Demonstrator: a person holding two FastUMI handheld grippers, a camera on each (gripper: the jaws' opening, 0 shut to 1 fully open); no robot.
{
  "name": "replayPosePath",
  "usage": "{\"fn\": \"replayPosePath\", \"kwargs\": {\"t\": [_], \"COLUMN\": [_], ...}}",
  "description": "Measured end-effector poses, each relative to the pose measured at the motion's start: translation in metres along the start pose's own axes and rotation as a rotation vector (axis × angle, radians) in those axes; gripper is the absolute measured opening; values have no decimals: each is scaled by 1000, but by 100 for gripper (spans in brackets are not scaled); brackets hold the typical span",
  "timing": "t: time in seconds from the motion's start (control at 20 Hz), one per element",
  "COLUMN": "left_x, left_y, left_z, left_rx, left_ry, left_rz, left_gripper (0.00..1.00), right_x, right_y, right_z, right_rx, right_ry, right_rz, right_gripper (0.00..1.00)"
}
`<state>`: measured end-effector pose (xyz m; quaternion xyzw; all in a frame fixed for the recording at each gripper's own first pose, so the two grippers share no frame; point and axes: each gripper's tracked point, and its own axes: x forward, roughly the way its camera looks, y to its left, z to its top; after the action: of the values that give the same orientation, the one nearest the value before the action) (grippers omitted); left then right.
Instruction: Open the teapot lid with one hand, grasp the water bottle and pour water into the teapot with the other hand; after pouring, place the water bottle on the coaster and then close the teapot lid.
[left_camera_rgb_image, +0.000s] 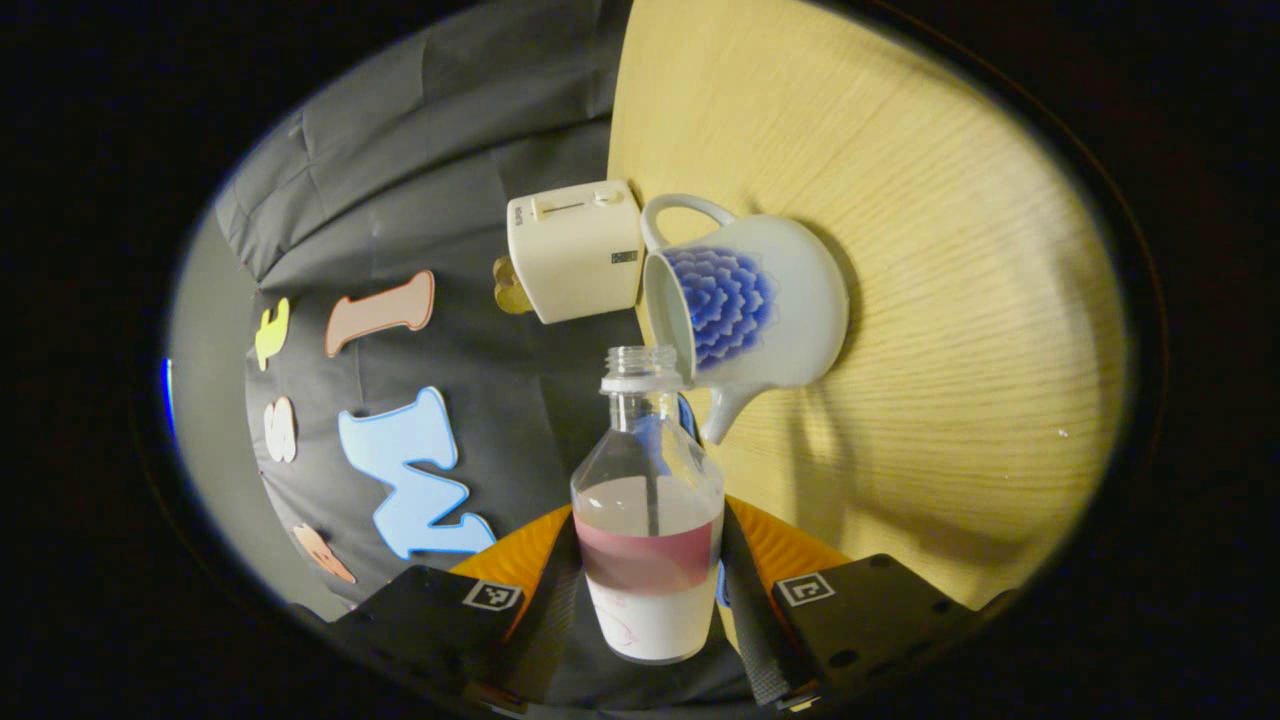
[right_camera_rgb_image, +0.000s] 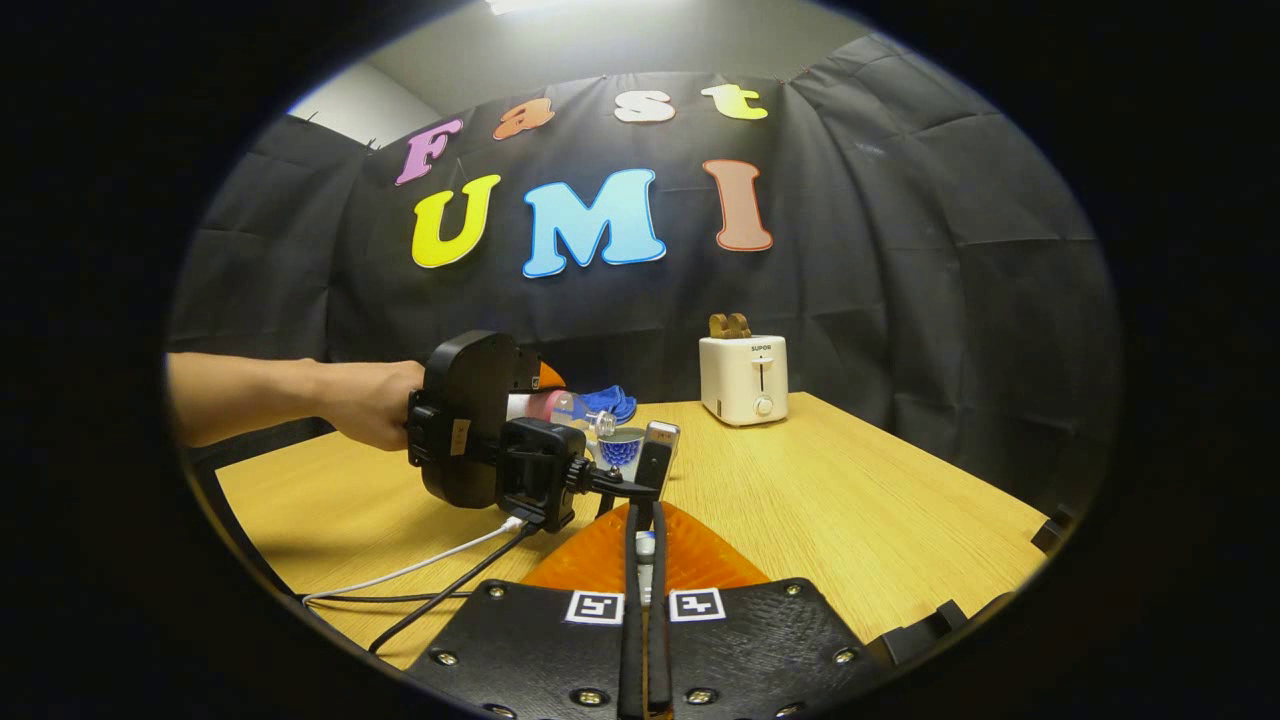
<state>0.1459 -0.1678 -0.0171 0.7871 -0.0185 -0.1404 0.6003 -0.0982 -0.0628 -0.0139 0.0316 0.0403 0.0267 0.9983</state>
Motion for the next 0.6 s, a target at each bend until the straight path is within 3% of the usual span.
{"fn": "replayPosePath", "kwargs": {"t": [0.2,0.6], "left_x": [1,-6], "left_y": [5,20], "left_z": [2,4], "left_rx": [51,110], "left_ry": [7,-1], "left_rz": [-30,6], "left_gripper": [84,84], "right_x": [0,1], "right_y": [-1,-3], "right_z": [0,0], "right_rx": [3,8], "right_ry": [0,1], "right_rz": [0,-3], "right_gripper": [2,2]}}
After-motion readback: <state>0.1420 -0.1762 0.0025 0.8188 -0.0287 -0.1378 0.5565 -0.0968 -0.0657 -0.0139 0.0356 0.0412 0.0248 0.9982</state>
